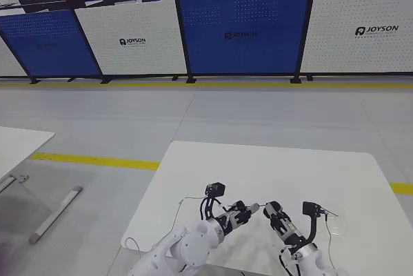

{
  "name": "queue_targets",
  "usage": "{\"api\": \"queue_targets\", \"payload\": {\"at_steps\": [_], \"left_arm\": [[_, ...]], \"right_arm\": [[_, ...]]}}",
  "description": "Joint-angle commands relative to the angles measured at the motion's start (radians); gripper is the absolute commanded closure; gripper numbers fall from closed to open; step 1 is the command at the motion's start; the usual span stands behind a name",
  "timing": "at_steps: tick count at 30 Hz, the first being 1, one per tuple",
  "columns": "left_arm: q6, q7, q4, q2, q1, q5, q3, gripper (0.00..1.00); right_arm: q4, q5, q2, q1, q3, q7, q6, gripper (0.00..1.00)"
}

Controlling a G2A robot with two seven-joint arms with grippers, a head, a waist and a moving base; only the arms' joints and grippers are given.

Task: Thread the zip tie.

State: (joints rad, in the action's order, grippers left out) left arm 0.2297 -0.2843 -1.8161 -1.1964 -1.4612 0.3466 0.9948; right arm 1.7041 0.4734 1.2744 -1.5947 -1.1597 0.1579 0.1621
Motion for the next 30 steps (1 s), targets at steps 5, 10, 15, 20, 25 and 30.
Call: {"api": "queue_targets", "payload": {"at_steps": [5, 10, 15, 20, 25, 30], "left_arm": [[-0.004, 0.004, -0.013, 0.003, -0.012, 0.001, 0.012, 0.80], [-0.005, 0.005, -0.015, 0.004, -0.016, 0.000, 0.016, 0.83], [-0.008, 0.006, -0.016, 0.005, -0.017, -0.001, 0.017, 0.84], [-0.008, 0.009, -0.013, 0.004, -0.013, -0.009, 0.019, 0.91], [-0.009, 0.015, -0.010, 0.004, -0.012, -0.013, 0.018, 0.96], [-0.010, 0.016, -0.005, 0.003, -0.010, -0.014, 0.016, 1.00]], "right_arm": [[0.004, 0.001, 0.000, -0.002, -0.001, -0.004, -0.004, 1.00], [0.007, 0.002, 0.000, -0.004, -0.002, -0.007, -0.006, 1.00], [0.010, 0.006, -0.001, -0.005, -0.002, -0.007, -0.008, 1.00], [0.010, 0.007, -0.001, -0.004, -0.003, -0.007, -0.010, 1.00], [0.005, 0.008, 0.000, -0.002, -0.001, -0.007, -0.010, 1.00], [0.002, 0.011, 0.000, 0.002, 0.002, -0.004, -0.012, 1.00]]}}
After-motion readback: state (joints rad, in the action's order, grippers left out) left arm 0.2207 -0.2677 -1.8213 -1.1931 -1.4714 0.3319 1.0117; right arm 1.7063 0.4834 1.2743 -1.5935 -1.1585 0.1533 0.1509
